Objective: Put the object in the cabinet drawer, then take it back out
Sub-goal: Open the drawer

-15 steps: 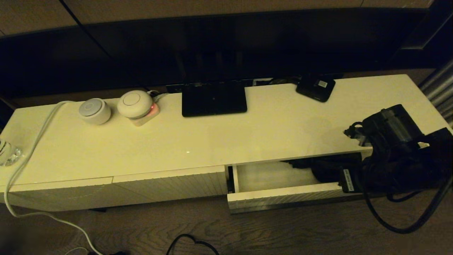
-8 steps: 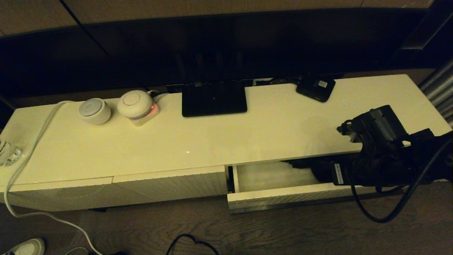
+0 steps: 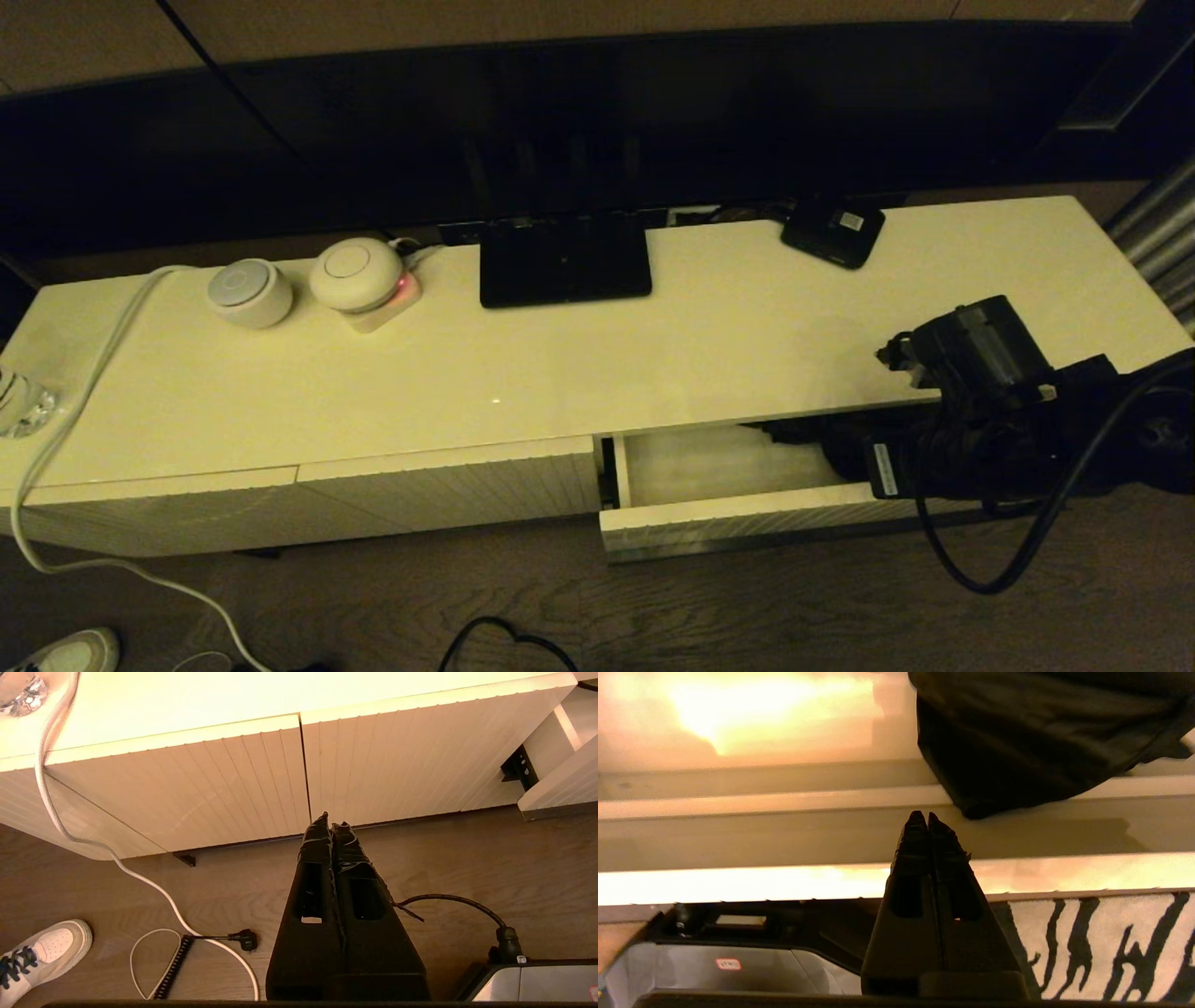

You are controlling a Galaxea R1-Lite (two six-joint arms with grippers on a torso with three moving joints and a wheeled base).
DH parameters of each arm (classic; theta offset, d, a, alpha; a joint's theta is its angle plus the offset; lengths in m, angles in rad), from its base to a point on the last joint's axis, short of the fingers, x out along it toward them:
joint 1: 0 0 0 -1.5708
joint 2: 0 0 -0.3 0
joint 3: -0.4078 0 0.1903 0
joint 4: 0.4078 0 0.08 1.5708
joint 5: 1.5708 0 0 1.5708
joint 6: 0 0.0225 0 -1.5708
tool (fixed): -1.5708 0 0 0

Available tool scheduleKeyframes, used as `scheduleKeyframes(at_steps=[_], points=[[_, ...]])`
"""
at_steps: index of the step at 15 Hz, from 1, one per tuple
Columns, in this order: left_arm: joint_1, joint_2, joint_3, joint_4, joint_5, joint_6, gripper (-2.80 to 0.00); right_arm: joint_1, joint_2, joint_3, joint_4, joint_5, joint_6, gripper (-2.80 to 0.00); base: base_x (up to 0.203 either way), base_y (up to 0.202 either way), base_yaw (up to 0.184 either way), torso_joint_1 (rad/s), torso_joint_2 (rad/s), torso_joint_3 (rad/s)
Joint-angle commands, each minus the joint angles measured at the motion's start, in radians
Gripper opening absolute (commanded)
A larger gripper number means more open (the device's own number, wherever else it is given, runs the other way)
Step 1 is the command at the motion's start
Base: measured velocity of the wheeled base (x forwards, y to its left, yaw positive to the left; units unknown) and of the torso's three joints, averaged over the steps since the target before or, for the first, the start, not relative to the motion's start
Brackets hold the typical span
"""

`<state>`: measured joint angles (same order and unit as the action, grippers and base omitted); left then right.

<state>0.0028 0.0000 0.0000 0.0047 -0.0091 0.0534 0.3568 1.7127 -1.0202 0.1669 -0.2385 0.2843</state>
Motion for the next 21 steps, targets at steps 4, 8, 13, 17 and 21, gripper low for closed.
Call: scheduleKeyframes(at_steps=[4,8,13,17,21], points=[[0.000,0.000,0.003,0.000,0.000,0.000,-2.80,0.007,0.010,0.059,-0.001,-0.003,0.004,-2.80,0.000,0.000,0.000,0.000,0.00,0.000],[0.000,0.000,0.003,0.000,0.000,0.000,-2.80,0.010,0.000,0.124,0.003,0.005,0.009,-2.80,0.000,0.000,0.000,0.000,0.00,0.000],[0.000,0.000,0.003,0.000,0.000,0.000,-2.80,0.027,-0.014,0.190,0.029,0.011,0.020,-2.80,0.000,0.000,0.000,0.000,0.00,0.000],[0.000,0.000,0.003,0.000,0.000,0.000,-2.80,0.059,-0.016,0.216,0.082,0.026,0.068,-2.80,0.000,0.000,0.000,0.000,0.00,0.000],[0.000,0.000,0.003,0.000,0.000,0.000,-2.80,0.102,-0.025,0.233,0.151,0.063,0.128,-2.80,0.000,0.000,0.000,0.000,0.00,0.000]])
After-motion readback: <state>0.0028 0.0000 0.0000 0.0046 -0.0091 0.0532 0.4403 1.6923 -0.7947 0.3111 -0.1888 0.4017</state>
